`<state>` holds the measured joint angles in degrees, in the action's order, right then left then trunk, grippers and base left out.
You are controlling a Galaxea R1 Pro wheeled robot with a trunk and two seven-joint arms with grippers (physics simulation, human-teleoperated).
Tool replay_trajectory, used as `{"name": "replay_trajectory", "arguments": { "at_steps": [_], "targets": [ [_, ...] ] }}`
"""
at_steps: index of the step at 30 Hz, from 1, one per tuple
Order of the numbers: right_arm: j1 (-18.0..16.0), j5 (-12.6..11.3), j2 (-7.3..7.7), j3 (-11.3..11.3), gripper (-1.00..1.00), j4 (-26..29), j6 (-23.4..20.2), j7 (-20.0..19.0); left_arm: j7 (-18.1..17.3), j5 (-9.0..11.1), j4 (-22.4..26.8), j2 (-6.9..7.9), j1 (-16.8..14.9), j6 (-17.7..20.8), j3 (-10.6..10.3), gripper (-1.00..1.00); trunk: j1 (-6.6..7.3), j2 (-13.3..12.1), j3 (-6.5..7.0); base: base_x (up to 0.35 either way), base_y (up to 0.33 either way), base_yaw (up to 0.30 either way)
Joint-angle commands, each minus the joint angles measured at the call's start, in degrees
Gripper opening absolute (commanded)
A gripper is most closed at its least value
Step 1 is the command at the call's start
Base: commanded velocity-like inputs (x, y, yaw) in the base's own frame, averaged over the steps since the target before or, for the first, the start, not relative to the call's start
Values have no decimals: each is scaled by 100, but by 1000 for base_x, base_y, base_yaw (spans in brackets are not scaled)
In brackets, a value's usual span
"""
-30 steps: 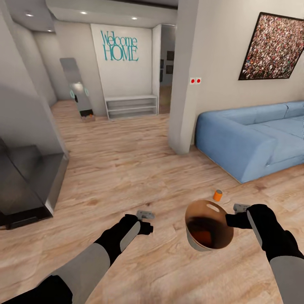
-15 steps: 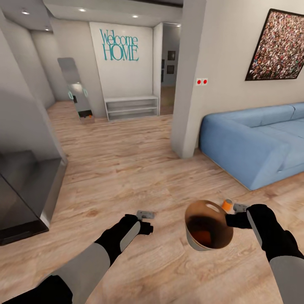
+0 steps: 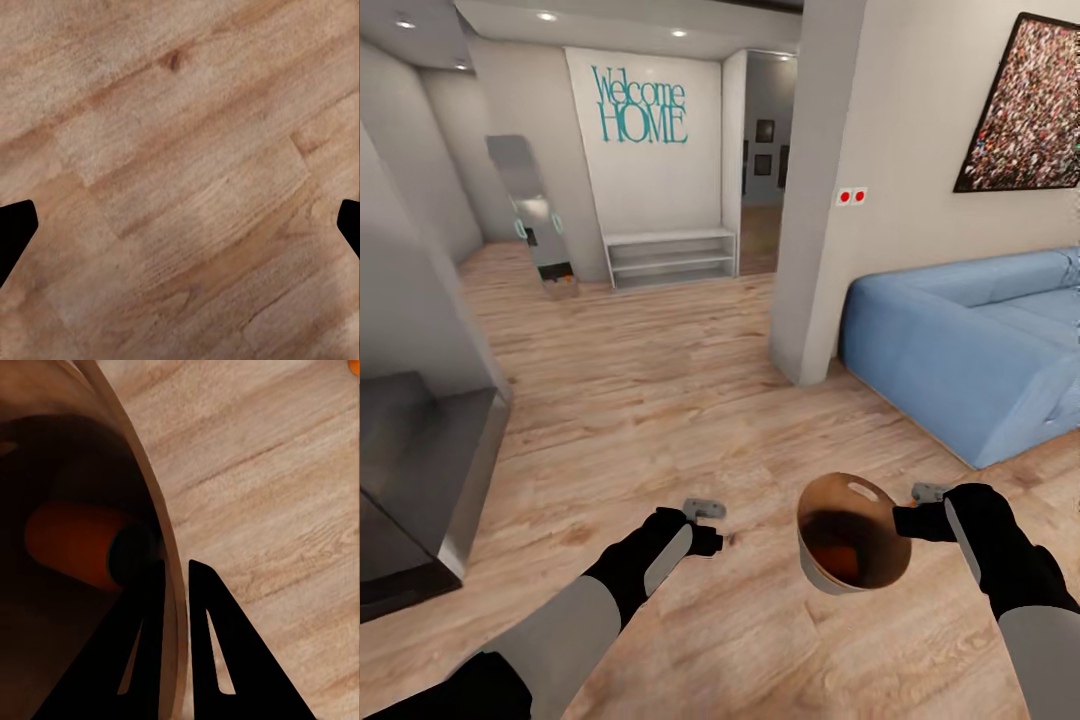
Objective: Put the three can of soda from the living room inside the tash can in the kitchen.
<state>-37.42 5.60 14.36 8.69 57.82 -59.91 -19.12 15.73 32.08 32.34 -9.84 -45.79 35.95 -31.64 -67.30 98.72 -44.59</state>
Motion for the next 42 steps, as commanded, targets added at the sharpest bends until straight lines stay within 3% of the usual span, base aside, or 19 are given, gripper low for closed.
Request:
{"name": "replay_trajectory", "arguments": {
  "at_steps": [1, 23, 35, 42],
  "targets": [
    [-2, -80, 2, 5, -100, 1, -9, -22, 0, 0, 0, 0, 0, 0, 0, 100, 0, 0, 1, 347, 147, -206],
    [-2, -85, -3, 10, -100, 1, -9, -22, -3, 0, 0, 7, -1, 7, 0, 100, 0, 0, 1, 347, 134, -278],
    [-2, -86, -3, 9, -100, 1, -9, -22, -239, 13, 0, 17, -1, 9, 0, 100, 0, 0, 1, 347, 81, -283],
    [-2, -86, -3, 5, -100, 1, -9, -22, -246, 16, 0, 20, -1, 9, -5, 100, 0, 0, 1, 347, 71, -113]
  ]
}}
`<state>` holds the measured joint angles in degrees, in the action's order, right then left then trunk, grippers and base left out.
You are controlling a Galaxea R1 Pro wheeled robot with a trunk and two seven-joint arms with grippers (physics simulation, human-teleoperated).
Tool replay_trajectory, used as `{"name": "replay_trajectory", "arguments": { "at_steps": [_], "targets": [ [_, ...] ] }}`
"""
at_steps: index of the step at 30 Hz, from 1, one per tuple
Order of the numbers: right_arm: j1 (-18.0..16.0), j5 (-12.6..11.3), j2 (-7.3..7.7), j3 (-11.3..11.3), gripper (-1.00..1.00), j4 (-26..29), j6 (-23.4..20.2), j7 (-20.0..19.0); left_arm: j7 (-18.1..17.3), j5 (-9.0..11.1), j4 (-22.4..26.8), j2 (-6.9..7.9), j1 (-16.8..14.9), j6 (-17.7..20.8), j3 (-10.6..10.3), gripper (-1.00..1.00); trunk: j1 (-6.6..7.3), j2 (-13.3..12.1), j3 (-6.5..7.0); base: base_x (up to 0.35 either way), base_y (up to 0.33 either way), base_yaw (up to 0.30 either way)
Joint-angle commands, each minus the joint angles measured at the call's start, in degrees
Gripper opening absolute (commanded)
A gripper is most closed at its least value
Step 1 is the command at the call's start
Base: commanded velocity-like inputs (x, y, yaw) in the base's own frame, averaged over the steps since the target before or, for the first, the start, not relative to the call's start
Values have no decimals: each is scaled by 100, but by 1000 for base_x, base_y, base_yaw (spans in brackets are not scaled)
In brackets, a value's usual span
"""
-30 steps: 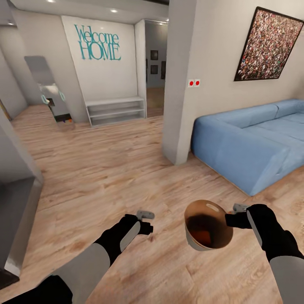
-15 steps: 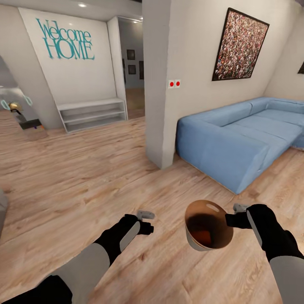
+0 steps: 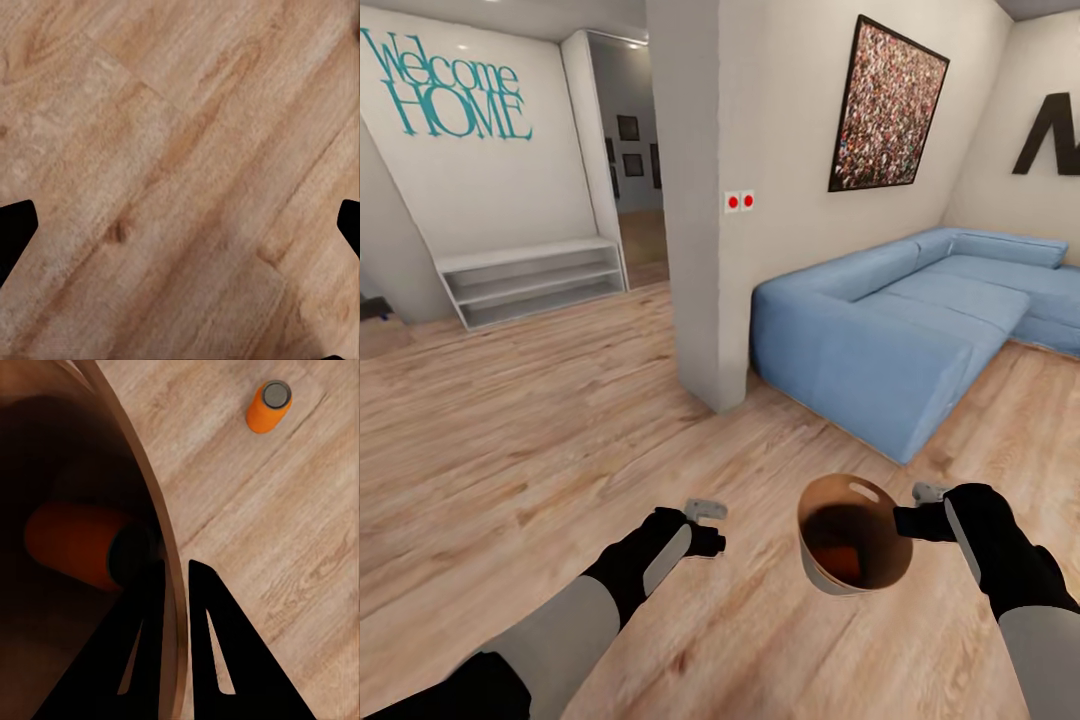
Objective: Put the three can of soda from the living room inside the tash can in the kitchen.
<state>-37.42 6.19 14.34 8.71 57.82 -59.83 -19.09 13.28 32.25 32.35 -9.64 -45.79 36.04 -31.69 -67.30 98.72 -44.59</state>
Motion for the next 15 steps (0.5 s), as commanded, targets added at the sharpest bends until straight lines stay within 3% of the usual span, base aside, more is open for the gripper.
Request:
{"name": "replay_trajectory", "arguments": {
  "at_steps": [1, 9, 15],
  "targets": [
    [-3, -144, -1, 3, -100, 1, -17, -25, -2, 0, 0, 0, 0, 0, 1, 100, 0, 0, 1, 347, 71, -23],
    [-3, -144, -1, -1, -100, 1, -17, -25, -9, -6, 0, 1, 3, 0, -1, 100, 0, 0, 1, 347, 71, -10],
    [-3, -144, -1, -1, -100, 1, -17, -25, -9, 0, 0, 4, 0, 0, -2, 100, 0, 0, 1, 347, 22, -190]
  ]
}}
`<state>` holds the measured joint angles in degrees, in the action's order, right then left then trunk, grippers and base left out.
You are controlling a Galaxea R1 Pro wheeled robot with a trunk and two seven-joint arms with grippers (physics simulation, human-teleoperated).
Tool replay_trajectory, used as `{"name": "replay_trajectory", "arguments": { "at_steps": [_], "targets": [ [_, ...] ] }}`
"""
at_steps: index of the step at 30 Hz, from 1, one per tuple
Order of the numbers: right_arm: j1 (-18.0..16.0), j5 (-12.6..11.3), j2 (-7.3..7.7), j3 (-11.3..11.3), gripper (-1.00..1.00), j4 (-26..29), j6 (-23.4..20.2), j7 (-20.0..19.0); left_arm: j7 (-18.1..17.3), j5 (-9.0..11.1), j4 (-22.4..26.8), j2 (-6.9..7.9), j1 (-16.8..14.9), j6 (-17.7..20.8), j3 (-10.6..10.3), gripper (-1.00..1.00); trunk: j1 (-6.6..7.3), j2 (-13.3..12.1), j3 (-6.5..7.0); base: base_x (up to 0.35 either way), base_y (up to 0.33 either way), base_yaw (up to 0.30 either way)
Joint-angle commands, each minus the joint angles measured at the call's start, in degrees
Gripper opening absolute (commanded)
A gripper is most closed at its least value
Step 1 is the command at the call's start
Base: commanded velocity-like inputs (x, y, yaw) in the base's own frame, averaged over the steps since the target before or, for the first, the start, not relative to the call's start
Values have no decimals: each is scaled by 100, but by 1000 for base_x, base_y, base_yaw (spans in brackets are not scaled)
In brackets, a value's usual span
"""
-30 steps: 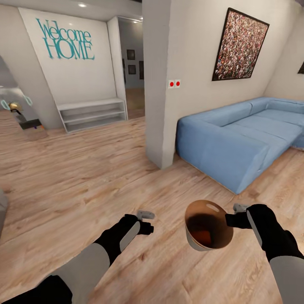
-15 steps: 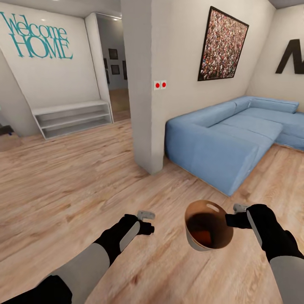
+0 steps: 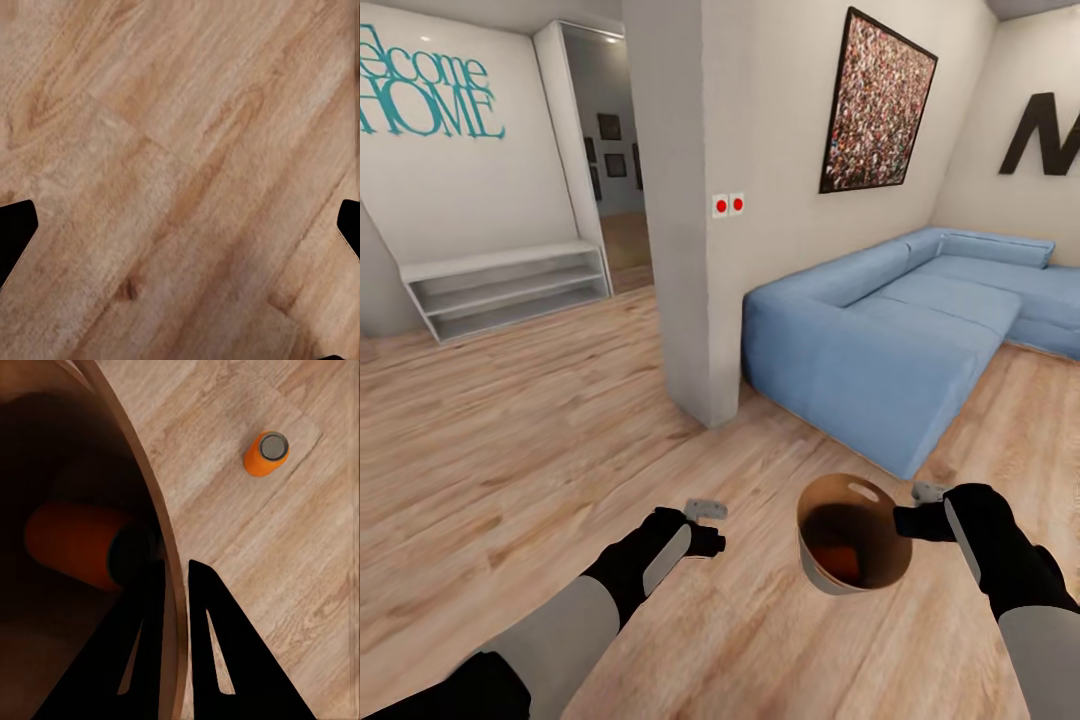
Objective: Put the three can of soda from the living room inside the tash can in the kitchen.
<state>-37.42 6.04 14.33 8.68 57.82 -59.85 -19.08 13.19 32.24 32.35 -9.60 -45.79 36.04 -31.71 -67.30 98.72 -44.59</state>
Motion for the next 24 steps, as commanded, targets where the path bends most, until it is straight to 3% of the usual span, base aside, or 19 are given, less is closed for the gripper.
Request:
{"name": "replay_trajectory", "arguments": {
  "at_steps": [1, 24],
  "targets": [
    [-2, -129, -1, 2, -100, 1, -15, -26, 0, 0, 0, 1, 0, 0, -1, 100, 0, 0, 1, 347, 5, -264],
    [-2, -129, -1, 2, -100, 1, -15, -26, -27, 1, 0, 6, 3, 0, -2, 100, 0, 0, 1, 347, 0, -284]
  ]
}}
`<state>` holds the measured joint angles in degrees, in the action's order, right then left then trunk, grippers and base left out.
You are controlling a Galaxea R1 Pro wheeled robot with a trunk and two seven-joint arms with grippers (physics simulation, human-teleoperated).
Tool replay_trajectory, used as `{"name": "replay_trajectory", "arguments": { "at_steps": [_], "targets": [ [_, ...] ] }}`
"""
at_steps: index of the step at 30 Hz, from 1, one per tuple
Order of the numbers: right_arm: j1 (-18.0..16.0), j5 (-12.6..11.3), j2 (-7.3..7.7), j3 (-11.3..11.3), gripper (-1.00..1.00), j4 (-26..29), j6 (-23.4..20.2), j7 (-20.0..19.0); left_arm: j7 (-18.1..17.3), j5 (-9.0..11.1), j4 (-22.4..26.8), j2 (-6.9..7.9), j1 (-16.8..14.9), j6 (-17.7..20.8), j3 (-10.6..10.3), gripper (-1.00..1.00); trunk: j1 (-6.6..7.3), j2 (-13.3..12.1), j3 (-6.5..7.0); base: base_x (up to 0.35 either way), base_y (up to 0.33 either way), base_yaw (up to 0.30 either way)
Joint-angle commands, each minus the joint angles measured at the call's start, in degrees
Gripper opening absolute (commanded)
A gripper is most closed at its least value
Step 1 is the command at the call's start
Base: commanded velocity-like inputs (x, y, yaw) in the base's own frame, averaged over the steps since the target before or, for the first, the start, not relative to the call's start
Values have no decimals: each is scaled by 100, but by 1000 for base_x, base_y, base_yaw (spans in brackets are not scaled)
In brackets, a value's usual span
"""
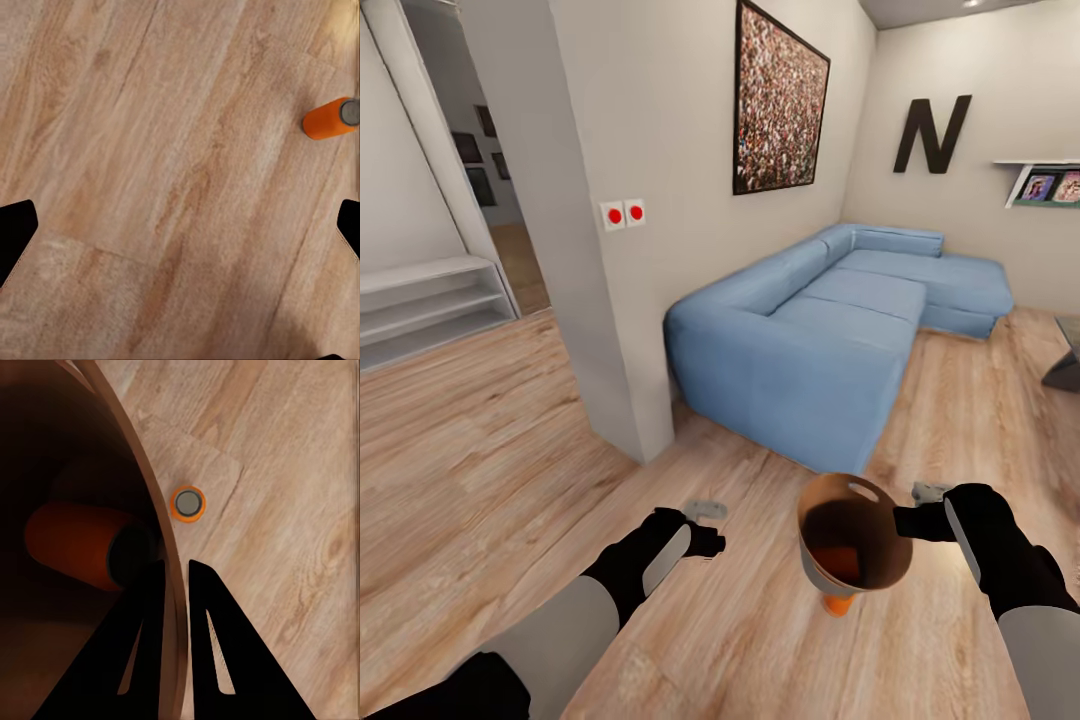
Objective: Put the three can of soda from the living room inside the tash can in the kitchen.
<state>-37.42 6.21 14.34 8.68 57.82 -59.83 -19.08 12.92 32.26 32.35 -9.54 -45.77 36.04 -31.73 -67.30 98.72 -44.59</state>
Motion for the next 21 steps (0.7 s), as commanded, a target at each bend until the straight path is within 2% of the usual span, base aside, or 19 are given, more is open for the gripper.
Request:
{"name": "replay_trajectory", "arguments": {
  "at_steps": [1, 10, 16, 21],
  "targets": [
    [-2, -146, -1, 2, -100, 1, -17, -26, 0, 0, 0, 0, 1, 0, 0, 100, 0, 0, 1, 347, 0, -286],
    [-2, -146, -1, 5, -100, 1, -17, -33, 0, 0, 0, 4, 0, 5, 0, 100, 0, 0, 1, 347, 0, -286],
    [-2, -141, 12, 15, -100, 1, -17, -462, -5, -12, 0, 5, 5, 8, -8, 100, 0, 0, 1, 347, 0, -286],
    [-2, -144, 16, 35, -100, 1, -17, -602, -9, -37, 0, 7, 5, 16, -19, 100, 0, 0, 1, 347, 0, -286]
  ]
}}
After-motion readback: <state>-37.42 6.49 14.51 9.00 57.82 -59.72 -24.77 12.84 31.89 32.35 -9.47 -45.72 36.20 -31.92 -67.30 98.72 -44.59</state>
